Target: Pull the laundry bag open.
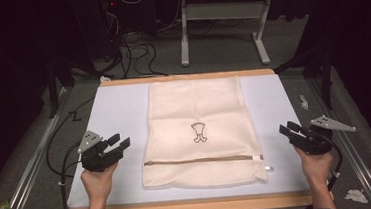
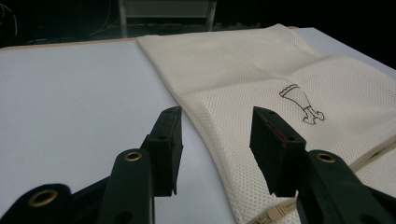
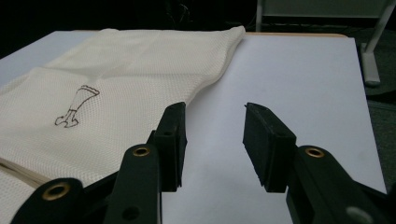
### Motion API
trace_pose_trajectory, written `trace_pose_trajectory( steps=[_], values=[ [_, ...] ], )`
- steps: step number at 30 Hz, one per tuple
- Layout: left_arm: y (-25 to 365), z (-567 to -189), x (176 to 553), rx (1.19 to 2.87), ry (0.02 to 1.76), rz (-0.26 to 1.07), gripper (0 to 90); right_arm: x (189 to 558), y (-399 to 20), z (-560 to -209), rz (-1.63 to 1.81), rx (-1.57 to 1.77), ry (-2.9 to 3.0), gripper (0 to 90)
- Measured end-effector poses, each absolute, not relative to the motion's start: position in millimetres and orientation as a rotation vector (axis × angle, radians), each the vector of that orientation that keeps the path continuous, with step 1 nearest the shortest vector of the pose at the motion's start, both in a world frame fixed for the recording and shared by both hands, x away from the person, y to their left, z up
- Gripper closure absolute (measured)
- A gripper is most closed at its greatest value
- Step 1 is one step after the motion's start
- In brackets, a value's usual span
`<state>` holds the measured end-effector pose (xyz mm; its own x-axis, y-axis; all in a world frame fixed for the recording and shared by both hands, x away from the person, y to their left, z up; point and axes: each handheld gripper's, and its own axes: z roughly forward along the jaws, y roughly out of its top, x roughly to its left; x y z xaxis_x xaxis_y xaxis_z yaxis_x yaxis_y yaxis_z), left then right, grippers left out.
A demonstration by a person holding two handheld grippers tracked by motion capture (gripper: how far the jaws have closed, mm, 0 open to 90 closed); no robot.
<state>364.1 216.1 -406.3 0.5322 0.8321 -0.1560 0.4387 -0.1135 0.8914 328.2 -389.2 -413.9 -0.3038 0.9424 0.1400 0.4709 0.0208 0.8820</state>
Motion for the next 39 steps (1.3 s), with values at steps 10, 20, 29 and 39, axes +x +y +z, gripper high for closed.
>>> trace_pose_trajectory(
  steps=[10,20,29,39],
  values=[
    [222,-413,370,1.722,1.106,0.486,53.9,334,-395,-415,1.220,1.457,1.793,60.0],
    [225,-419,377,1.724,1.137,0.496,53.6,337,-401,-420,1.220,1.492,1.776,58.7],
    [225,-423,381,1.728,1.153,0.496,52.9,341,-403,-424,1.192,1.510,1.769,57.8],
    [225,-430,387,1.735,1.189,0.485,52.4,344,-410,-434,1.154,1.554,1.772,56.9]
  ],
)
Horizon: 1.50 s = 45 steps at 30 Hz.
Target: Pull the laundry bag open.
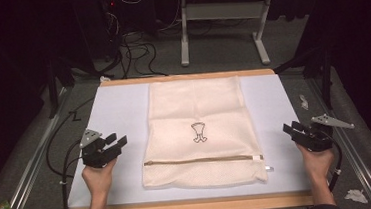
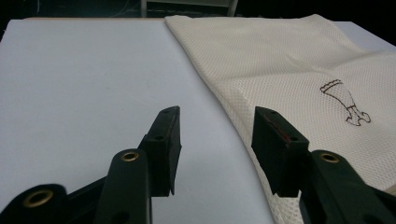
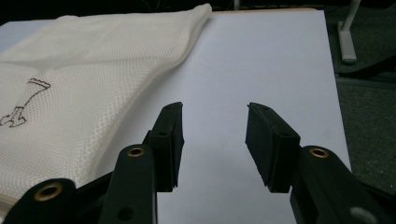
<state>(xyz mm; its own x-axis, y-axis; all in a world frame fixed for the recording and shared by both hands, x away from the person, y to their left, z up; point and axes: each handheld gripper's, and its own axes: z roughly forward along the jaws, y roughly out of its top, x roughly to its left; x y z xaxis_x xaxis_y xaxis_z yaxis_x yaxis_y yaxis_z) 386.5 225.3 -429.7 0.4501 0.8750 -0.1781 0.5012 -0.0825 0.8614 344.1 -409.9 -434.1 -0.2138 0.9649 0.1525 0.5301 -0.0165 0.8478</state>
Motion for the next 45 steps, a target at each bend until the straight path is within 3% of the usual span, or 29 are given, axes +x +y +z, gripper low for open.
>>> trace_pose_trajectory(
  steps=[45],
  values=[
    [217,-461,416,1.774,1.271,0.515,50.3,366,-413,-455,1.050,1.634,1.720,56.2]
  ],
)
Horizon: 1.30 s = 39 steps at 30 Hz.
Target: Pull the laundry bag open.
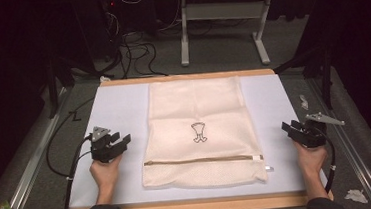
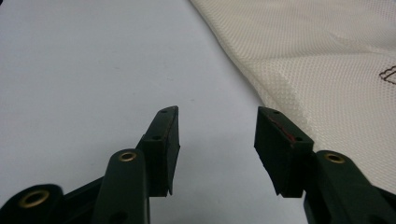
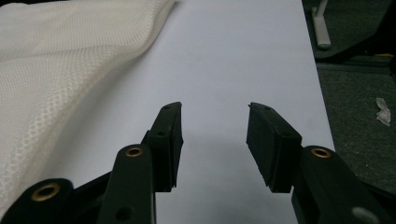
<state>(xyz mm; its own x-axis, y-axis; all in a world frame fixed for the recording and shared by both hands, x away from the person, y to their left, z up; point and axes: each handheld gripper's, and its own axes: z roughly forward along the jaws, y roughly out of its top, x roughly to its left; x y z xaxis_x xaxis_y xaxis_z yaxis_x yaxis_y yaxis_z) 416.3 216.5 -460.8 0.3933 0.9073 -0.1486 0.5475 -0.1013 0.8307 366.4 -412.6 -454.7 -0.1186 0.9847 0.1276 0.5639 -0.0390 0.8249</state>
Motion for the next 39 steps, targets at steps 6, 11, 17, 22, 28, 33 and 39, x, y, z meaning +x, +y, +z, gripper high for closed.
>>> trace_pose_trajectory(
  steps=[6,11,17,22,28,33,39],
  values=[
    [217,-467,422,1.773,1.297,0.554,50.4,368,-413,-457,1.042,1.638,1.718,56.1],
    [216,-467,423,1.749,1.301,0.562,50.4,370,-411,-459,1.036,1.631,1.730,55.8],
    [215,-471,425,1.760,1.308,0.569,50.2,373,-409,-463,1.060,1.634,1.734,53.4],
    [214,-472,426,1.760,1.306,0.570,49.3,375,-409,-469,1.054,1.647,1.736,53.3],
    [214,-476,426,1.763,1.311,0.573,49.1,375,-409,-472,1.045,1.649,1.738,52.6],
    [212,-483,429,1.786,1.308,0.565,48.7,377,-409,-474,1.052,1.650,1.741,50.4],
    [211,-484,431,1.783,1.333,0.573,48.0,378,-409,-475,1.049,1.661,1.740,47.3]
  ],
)
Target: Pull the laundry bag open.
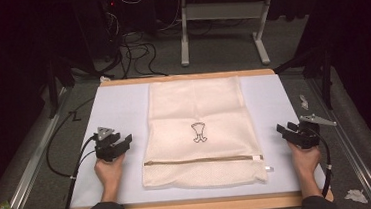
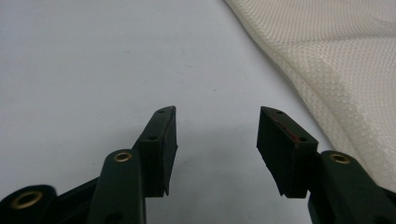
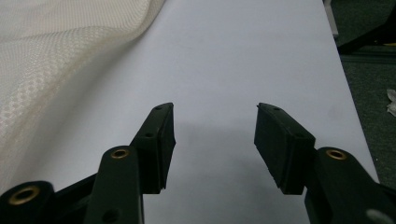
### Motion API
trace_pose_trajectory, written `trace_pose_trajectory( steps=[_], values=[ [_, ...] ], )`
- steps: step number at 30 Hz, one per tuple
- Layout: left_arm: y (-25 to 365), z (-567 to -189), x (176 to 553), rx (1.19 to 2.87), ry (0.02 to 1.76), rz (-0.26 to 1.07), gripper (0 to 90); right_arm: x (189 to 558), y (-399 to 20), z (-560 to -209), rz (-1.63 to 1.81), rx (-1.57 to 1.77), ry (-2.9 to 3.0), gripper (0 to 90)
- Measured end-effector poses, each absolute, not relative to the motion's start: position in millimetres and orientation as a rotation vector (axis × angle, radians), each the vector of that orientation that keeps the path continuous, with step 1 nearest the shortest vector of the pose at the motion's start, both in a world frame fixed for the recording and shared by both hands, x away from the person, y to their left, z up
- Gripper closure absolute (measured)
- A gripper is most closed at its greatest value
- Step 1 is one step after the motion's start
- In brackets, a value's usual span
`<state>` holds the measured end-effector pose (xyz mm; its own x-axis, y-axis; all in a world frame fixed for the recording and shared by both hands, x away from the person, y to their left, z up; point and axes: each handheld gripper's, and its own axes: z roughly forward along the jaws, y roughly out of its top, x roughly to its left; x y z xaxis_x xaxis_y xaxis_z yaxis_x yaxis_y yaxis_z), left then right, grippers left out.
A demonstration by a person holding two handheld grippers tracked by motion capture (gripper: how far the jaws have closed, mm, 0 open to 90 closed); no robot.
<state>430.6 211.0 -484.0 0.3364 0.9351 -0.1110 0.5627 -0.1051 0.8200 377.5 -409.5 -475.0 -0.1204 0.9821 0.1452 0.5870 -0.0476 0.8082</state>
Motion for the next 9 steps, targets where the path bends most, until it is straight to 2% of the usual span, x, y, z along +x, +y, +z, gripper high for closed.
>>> trace_pose_trajectory(
  steps=[9],
  values=[
    [210.9,-484.9,431.1,1.783,1.330,0.561,44.8,379.8,-406.5,-476.1,1.000,1.655,1.763,41.2]
  ],
)
